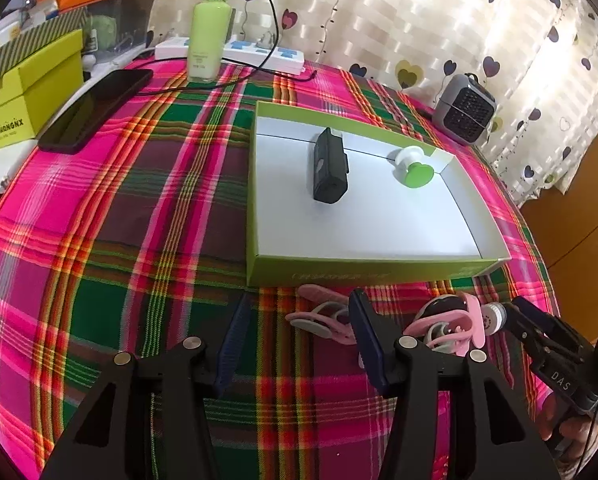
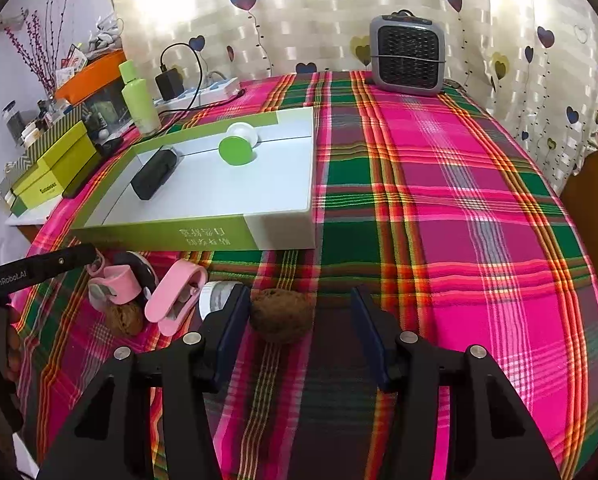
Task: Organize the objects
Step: 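Grasp the walnut with the right gripper while the left gripper grasps the pink earphone hook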
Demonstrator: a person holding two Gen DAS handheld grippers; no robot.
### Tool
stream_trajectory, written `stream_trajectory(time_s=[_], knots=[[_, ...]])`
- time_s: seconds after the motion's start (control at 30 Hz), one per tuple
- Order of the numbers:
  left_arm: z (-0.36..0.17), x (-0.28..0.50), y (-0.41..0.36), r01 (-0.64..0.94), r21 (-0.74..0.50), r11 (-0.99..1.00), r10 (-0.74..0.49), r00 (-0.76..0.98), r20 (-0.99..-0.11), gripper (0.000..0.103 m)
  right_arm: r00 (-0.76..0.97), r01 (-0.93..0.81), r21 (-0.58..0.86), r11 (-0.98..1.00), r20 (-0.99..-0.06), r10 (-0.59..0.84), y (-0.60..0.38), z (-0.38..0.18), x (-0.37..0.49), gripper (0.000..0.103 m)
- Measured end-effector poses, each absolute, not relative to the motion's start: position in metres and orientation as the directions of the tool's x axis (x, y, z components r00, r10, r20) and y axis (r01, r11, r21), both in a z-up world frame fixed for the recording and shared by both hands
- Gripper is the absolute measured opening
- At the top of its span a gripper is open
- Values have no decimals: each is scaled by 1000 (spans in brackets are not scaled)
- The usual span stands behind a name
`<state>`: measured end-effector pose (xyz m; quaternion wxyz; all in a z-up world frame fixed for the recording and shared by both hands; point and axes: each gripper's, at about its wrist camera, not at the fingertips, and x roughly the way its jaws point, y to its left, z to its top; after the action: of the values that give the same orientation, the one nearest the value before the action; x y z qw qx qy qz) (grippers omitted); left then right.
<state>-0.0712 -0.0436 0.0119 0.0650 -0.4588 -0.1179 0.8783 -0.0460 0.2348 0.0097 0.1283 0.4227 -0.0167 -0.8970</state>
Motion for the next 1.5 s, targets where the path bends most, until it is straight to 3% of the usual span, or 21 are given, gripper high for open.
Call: stream_trajectory(time_s=[0.23,1.0,1.5], knots=[[10,-73,-37,-16,-264,-964,227,-563,-795,51,-589,249,136,-959,-765,-261,228,6,-46,34],[9,-73,-16,-49,-260,-964,244,-546,-802,52,-579,275,147,-950,-764,-285,226,6,-45,34],[8,-57,-26,-35,-164,-986,158,-510,-846,52,-578,274,152,-950,-763,-289,225,6,-45,34]])
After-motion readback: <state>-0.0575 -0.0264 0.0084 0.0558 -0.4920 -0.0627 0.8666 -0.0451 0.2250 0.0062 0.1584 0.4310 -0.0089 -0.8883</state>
